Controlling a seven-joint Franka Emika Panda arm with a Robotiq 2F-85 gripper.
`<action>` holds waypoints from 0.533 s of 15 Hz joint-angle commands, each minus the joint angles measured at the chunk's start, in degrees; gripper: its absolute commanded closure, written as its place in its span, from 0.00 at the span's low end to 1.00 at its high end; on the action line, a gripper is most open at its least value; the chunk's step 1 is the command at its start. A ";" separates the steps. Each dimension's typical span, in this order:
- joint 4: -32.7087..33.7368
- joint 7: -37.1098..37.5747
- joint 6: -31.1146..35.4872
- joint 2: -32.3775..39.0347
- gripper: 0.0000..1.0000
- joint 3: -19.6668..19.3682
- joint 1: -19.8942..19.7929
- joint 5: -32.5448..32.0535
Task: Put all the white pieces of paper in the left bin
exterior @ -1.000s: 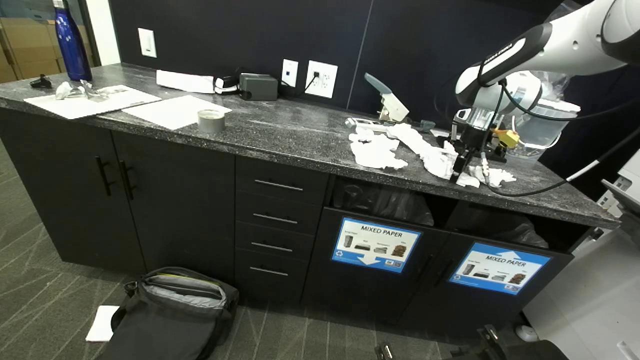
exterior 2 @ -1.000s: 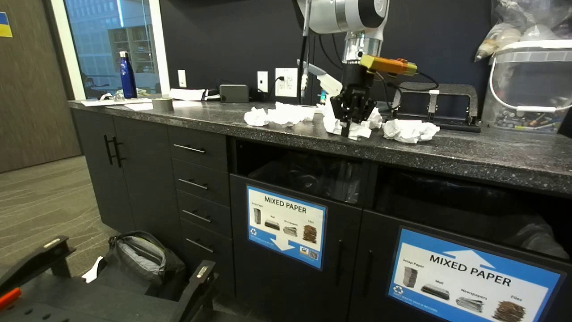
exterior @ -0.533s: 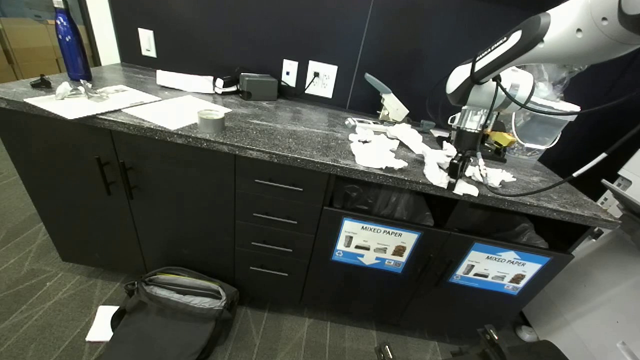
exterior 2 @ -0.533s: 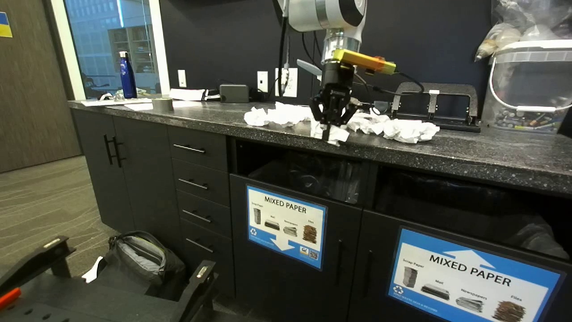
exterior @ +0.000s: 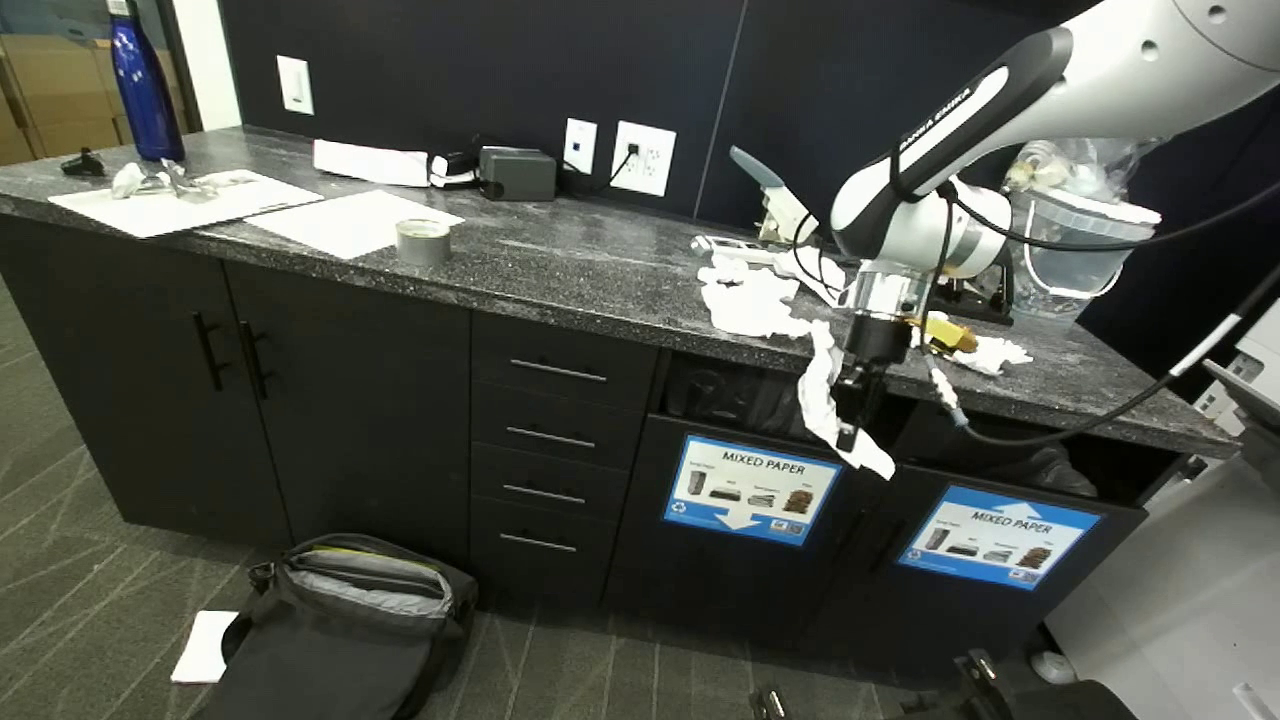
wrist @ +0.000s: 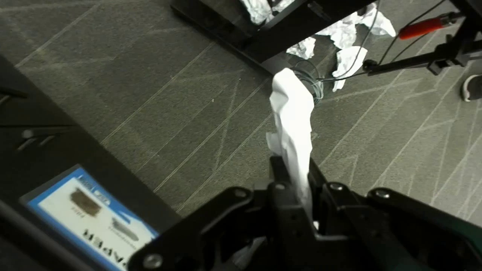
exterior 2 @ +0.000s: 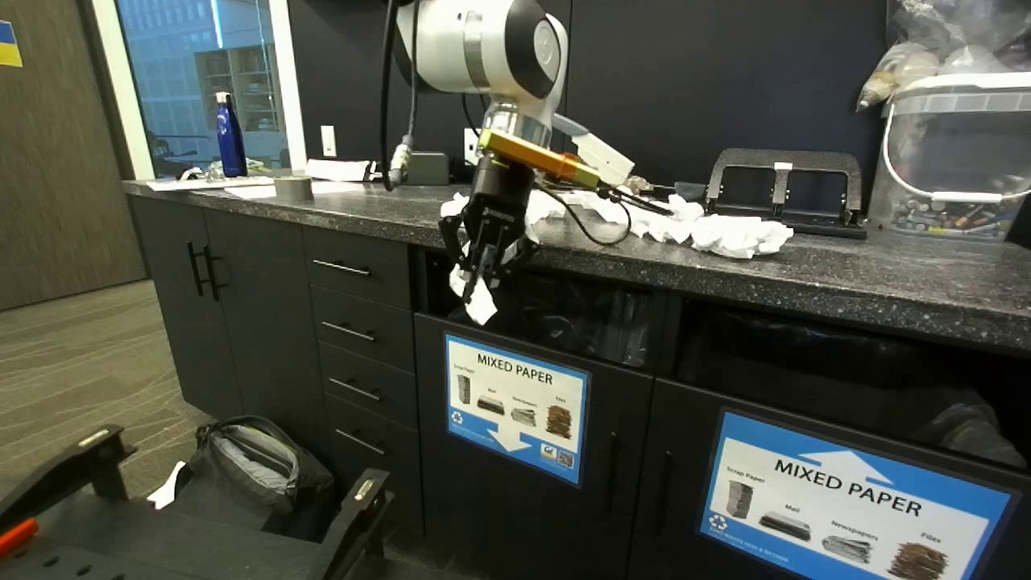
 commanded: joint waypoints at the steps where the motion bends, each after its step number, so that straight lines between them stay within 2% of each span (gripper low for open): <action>1: -9.29 5.54 4.36 -5.43 0.86 1.02 0.74 4.91; 5: -17.06 12.70 15.91 -8.27 0.85 1.90 1.43 11.69; 8: -20.19 21.72 22.55 -7.08 0.86 0.73 3.06 11.12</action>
